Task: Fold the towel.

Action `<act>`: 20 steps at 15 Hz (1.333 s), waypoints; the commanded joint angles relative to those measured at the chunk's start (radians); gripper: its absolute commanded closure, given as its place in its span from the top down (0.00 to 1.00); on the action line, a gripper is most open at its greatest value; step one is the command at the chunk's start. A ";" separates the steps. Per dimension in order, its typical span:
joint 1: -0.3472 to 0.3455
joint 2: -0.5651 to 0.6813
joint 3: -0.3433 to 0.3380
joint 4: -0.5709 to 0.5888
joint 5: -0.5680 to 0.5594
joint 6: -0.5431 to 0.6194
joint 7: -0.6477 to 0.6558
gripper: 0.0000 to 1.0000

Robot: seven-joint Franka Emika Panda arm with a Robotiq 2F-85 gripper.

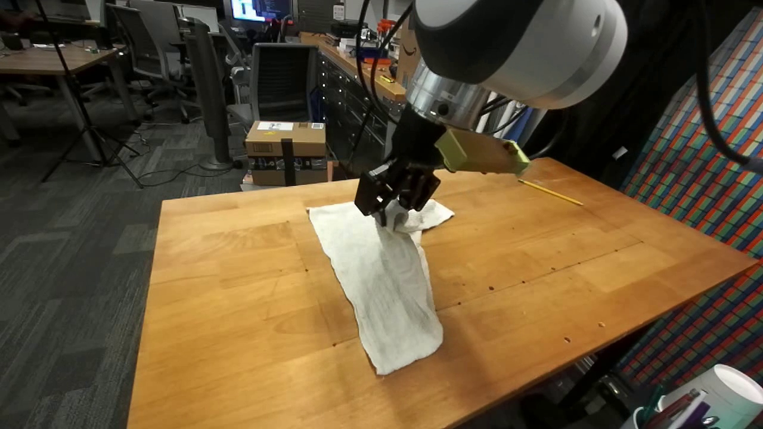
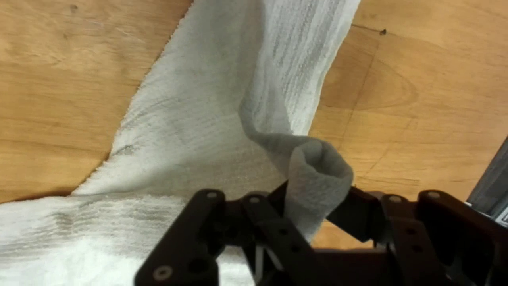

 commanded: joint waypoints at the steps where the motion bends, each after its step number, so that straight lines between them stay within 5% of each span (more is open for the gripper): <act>1: 0.005 0.059 0.020 0.075 0.041 0.027 -0.017 0.08; 20: -0.020 0.251 0.081 0.243 0.036 0.118 -0.074 0.08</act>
